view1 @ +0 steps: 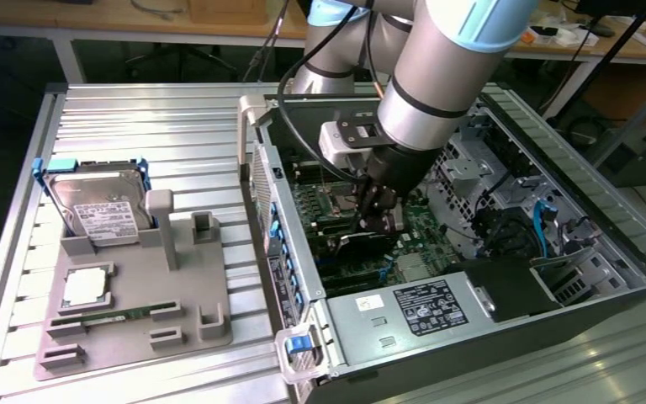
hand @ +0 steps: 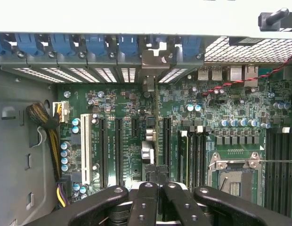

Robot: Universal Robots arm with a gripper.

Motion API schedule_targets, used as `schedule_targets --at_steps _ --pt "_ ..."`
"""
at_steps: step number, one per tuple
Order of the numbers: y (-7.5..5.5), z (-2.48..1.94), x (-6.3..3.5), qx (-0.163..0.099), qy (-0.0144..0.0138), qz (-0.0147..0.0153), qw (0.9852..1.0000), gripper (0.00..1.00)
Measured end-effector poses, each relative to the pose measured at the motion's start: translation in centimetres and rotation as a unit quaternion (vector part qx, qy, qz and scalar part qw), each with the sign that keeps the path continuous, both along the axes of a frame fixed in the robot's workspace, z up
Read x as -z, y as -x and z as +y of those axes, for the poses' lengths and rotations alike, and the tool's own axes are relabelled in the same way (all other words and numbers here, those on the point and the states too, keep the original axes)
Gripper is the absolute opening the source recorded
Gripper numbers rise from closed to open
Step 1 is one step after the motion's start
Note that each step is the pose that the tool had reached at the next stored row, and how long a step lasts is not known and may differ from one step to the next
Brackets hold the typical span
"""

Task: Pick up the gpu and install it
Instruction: 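Press down on the gpu until it lock into place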

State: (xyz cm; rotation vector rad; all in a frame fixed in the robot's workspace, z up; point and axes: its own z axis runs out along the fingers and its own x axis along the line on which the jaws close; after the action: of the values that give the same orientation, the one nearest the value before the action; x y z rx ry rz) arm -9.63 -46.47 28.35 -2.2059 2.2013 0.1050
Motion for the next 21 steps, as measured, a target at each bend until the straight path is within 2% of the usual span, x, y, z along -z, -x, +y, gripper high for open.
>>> schedule_targets --at_steps 8,12,21 --pt "0.0 0.00 -0.03 -0.001 -0.0034 0.0000 1.0000 0.11" --pt "0.1 0.00 -0.01 -0.001 -0.0035 0.0000 1.0000 0.11" --pt "0.1 0.00 1.35 -0.001 -0.0042 0.0004 1.0000 0.11"
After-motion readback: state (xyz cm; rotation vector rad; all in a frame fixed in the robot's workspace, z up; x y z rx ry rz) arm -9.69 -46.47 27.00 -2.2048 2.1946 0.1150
